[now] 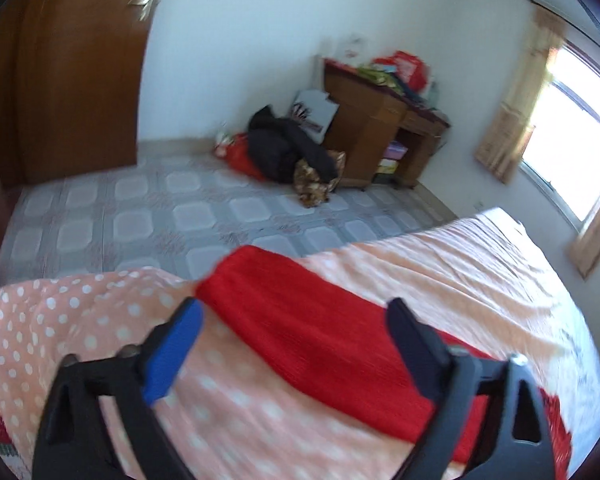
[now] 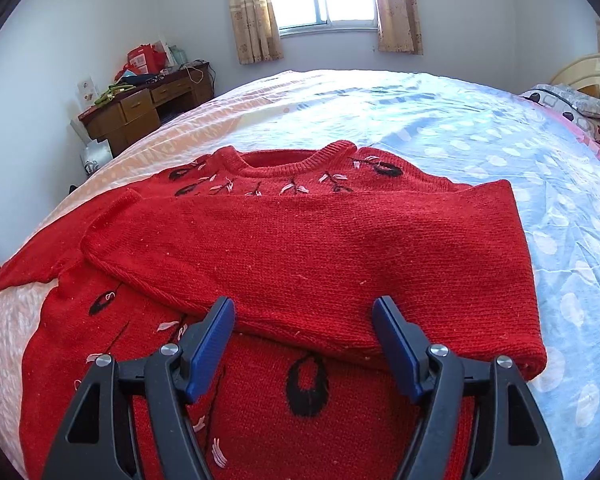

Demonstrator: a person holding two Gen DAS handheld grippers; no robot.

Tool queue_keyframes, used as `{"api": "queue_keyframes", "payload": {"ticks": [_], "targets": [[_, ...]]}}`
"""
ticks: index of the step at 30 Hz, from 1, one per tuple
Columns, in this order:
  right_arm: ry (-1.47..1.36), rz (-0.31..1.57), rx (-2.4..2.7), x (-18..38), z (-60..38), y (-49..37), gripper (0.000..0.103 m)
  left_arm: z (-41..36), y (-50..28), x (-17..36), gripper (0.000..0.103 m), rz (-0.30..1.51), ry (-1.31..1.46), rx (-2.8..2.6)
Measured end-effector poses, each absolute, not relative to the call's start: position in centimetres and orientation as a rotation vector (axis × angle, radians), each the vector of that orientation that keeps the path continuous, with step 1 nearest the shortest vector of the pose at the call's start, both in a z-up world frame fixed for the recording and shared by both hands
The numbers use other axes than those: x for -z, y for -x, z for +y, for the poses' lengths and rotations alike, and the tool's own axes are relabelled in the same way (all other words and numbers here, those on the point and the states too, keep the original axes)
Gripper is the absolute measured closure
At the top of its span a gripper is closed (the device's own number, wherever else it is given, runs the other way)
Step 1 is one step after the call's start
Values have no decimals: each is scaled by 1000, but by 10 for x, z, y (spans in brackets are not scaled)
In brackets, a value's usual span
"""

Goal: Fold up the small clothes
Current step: 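Grasp the other sleeve cuff with the left tool and fold it across the body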

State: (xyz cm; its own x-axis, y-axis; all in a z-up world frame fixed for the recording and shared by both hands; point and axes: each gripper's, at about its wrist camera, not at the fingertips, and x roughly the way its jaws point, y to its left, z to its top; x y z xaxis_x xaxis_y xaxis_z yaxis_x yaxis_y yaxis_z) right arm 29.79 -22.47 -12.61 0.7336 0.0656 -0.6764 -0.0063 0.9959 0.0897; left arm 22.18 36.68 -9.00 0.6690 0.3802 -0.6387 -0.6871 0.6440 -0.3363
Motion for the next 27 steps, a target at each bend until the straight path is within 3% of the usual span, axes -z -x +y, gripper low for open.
{"api": "queue_keyframes", "payload": {"ticks": [6, 8, 10, 12, 19, 27], "targets": [[-76, 750, -38, 126, -226, -298, 30, 390, -241, 122, 34, 628, 673, -641], [-75, 750, -37, 126, -226, -298, 30, 382, -244, 121, 47, 635, 653, -619], [-74, 750, -37, 126, -226, -298, 30, 380, -247, 122, 72, 647, 657, -576], [-73, 751, -37, 126, -226, -298, 30, 383, -249, 122, 89, 652, 666, -560], [-74, 750, -37, 126, -226, -298, 29, 370, -256, 107, 96, 630, 624, -516], [-81, 747, -42, 126, -228, -296, 29, 229, -287, 41, 97, 535, 318, -243]]}}
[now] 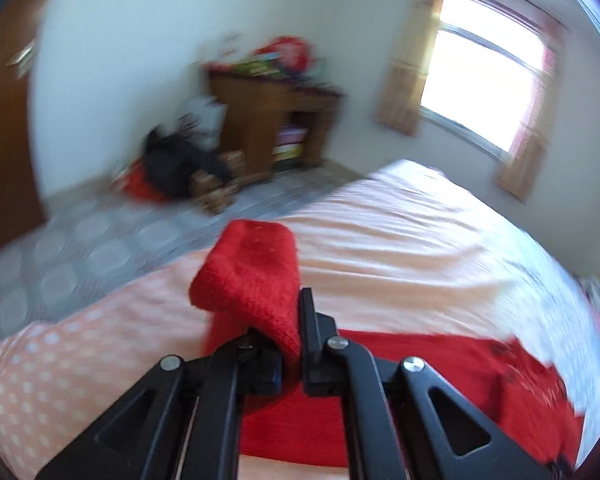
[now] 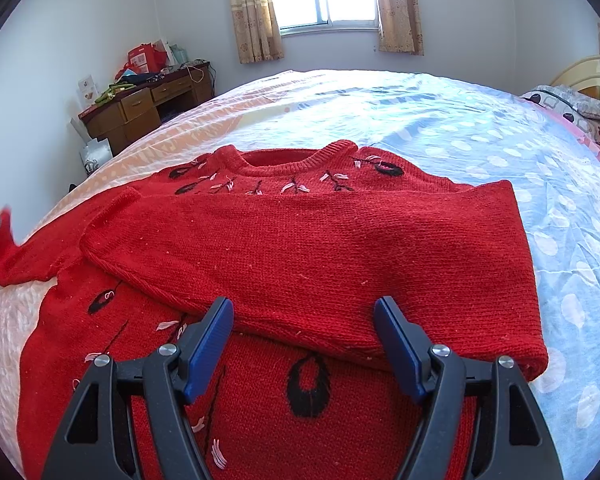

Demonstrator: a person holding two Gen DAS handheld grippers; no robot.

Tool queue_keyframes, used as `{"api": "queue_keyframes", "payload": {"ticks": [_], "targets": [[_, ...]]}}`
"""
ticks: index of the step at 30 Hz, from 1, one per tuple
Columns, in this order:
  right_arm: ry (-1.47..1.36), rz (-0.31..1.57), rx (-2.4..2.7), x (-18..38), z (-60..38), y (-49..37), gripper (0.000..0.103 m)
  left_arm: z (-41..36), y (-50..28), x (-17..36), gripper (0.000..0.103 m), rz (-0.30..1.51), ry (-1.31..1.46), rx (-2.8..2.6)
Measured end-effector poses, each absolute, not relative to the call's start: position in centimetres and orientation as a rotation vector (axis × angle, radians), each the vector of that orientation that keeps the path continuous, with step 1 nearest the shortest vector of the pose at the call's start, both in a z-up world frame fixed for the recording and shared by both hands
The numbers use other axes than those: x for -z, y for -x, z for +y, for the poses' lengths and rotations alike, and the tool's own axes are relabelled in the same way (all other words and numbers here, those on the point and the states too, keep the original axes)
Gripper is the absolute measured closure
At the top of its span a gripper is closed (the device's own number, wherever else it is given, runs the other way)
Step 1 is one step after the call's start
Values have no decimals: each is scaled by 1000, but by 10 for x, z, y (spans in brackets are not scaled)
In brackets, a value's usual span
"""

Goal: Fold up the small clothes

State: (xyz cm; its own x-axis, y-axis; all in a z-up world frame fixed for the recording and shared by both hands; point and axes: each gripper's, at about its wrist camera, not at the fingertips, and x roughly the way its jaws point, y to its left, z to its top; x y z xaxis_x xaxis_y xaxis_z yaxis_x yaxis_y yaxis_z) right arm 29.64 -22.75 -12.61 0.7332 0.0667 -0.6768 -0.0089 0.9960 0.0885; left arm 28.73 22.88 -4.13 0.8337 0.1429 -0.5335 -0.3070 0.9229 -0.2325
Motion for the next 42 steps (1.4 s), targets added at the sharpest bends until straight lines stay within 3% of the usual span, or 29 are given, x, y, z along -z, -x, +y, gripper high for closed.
{"api": "queue_keyframes", "payload": {"ticks": [11, 22, 23, 24, 25, 27, 32, 39, 42], "targets": [[-93, 742, -49, 126, -230, -295, 29, 24, -295, 38, 97, 562, 121, 151], [-118, 734, -62, 126, -234, -294, 29, -33, -301, 85, 95, 702, 24, 217], [-119, 734, -64, 126, -234, -294, 29, -32, -300, 87, 91, 710, 22, 211], [-120, 735, -65, 126, -234, -294, 29, -22, -294, 86, 75, 728, 30, 209], [-120, 736, -66, 125, -234, -294, 29, -20, -293, 88, 45, 741, 38, 204], [-118, 735, -66, 125, -234, -295, 29, -1, -283, 87, 14, 738, 83, 181], [-98, 745, -62, 126, -232, -297, 27, 53, -253, 82, 13, 636, 96, 30], [-62, 755, -47, 128, -226, -298, 26, 75, -260, 124, 13, 741, 182, -1], [-40, 789, -37, 124, -222, -302, 26, 70, -259, 121, 8, 737, 174, 11]]}}
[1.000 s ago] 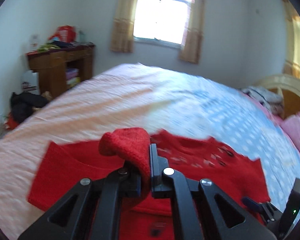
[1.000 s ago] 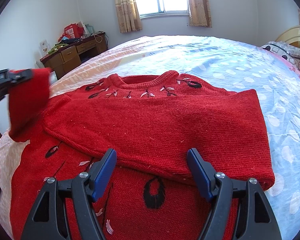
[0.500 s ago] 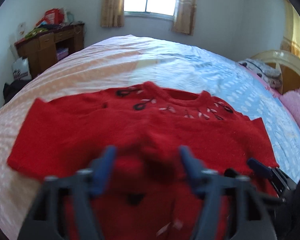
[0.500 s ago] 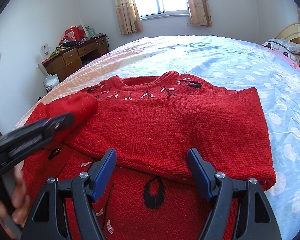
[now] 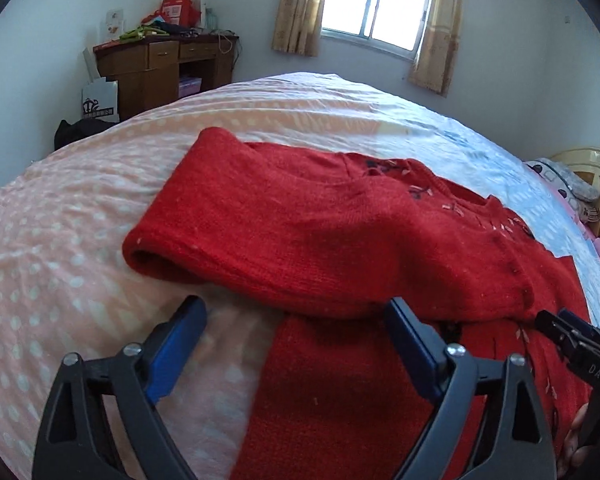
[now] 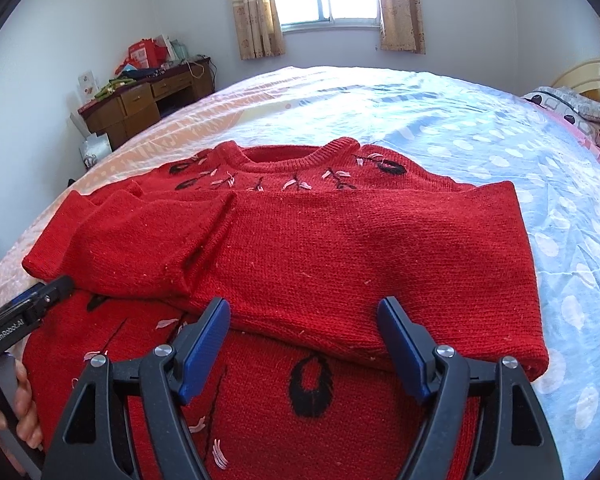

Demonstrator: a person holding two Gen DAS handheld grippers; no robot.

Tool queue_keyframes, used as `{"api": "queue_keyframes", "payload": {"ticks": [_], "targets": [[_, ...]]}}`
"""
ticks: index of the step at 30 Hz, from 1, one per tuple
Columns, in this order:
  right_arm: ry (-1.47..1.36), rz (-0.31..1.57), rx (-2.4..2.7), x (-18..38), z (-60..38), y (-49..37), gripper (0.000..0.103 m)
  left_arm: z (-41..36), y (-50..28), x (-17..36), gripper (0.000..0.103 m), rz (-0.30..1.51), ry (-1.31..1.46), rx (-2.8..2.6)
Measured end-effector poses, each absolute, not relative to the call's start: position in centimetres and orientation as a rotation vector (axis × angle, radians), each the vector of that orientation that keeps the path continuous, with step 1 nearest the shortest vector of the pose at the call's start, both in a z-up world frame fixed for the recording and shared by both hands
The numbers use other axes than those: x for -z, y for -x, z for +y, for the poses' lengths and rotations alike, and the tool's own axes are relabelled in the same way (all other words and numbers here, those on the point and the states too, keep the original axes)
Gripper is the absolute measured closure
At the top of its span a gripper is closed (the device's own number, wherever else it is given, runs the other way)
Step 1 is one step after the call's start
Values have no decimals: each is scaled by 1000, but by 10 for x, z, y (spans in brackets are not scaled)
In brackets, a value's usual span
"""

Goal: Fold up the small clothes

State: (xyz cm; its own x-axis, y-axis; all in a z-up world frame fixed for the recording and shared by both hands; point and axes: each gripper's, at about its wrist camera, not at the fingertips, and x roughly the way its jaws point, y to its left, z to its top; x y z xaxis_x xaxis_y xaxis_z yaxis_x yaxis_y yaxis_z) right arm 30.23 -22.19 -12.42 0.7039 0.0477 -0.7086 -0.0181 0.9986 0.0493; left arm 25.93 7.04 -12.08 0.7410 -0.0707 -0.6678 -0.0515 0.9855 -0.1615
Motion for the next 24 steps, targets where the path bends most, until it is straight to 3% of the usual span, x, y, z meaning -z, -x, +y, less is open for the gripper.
{"api": "queue_keyframes", "payload": {"ticks": [6, 13, 15, 16, 17, 19, 24], "targets": [[-296, 748, -179, 96, -219, -318, 26, 61, -257, 125, 5, 724, 127, -9], [-182, 846, -212, 120, -167, -367, 29, 67, -254, 127, 3, 710, 143, 2], [-120, 833, -203, 119, -154, -369, 42, 67, -255, 128, 2, 710, 143, 8], [-89, 844, -198, 120, -150, -372, 70, 67, -255, 128, 1, 709, 144, 10], [-66, 853, -190, 120, -147, -374, 84, 68, -255, 128, 1, 708, 146, 11], [-48, 859, -202, 117, -145, -376, 91, 68, -256, 128, 1, 708, 150, 12], [-102, 790, -267, 73, -141, -373, 94, 69, -257, 127, 1, 709, 158, 12]]}}
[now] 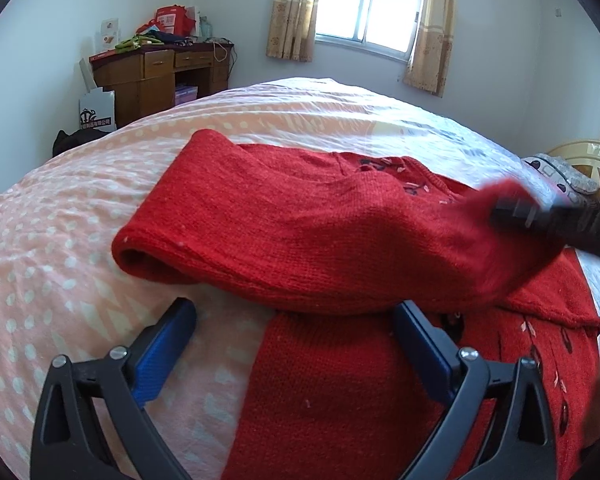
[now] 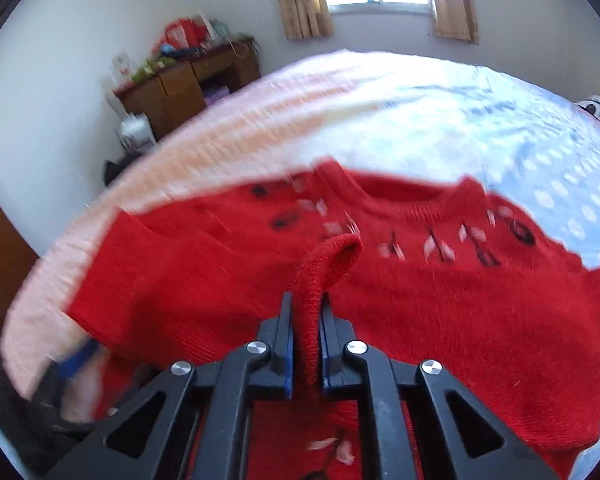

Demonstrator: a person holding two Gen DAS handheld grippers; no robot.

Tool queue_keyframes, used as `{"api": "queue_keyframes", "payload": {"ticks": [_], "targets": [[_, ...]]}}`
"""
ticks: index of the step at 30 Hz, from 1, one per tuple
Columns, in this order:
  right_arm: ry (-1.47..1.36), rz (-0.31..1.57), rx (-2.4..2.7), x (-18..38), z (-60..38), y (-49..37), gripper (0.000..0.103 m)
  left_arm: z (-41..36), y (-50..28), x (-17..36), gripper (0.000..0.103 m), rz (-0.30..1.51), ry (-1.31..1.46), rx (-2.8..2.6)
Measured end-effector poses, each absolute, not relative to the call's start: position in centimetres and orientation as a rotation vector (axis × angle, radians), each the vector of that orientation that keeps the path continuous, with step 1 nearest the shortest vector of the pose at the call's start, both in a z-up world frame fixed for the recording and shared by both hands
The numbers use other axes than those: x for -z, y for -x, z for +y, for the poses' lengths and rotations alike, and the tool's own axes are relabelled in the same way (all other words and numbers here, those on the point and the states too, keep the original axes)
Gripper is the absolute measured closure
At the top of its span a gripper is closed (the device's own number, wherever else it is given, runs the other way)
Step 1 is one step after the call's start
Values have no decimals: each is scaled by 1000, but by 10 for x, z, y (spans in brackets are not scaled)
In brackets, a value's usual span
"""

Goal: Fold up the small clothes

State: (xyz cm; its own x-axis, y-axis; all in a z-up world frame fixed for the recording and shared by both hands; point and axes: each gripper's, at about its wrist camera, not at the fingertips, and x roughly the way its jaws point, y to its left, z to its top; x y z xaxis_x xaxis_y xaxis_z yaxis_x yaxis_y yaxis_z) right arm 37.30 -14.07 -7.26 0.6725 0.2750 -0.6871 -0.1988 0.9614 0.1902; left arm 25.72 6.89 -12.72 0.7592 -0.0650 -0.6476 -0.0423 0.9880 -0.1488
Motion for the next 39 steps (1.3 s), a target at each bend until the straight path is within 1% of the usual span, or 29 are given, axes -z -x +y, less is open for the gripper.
{"api": "queue_keyframes", "payload": {"ticks": [7, 10, 13, 16, 18, 20, 23, 25, 27, 29, 31, 39], "targets": [[-96, 595, -378, -40, -107, -373, 95, 73, -256, 114, 1, 709, 215, -24], [-58, 532, -398, -74, -95, -371, 95, 68, -254, 101, 1, 653, 227, -21], [-46, 506, -409, -90, -89, -370, 95, 49, -271, 96, 1, 670, 185, -20], [-38, 499, -405, -94, -86, -372, 95, 38, -296, 99, 1, 692, 133, -130], [-39, 492, -390, -94, -91, -373, 95, 49, -318, 112, 3, 782, 214, -223], [-72, 494, -387, -92, -101, -376, 95, 61, -331, 118, 4, 824, 298, -279], [-113, 507, -374, -86, -117, -382, 95, 62, -338, 109, 3, 777, 360, -315], [-144, 523, -370, -81, -127, -386, 95, 55, -345, 106, 3, 766, 353, -307], [-163, 535, -361, -75, -134, -389, 95, 47, -358, 114, 3, 809, 275, -358], [-162, 532, -339, -69, -144, -389, 95, 52, -366, 124, 3, 868, 282, -390], [-171, 528, -308, -65, -156, -390, 95, 57, -363, 122, 3, 844, 291, -430], [-330, 543, -206, -37, -229, -386, 95, 53, -361, 127, 3, 849, 265, -482]]}}
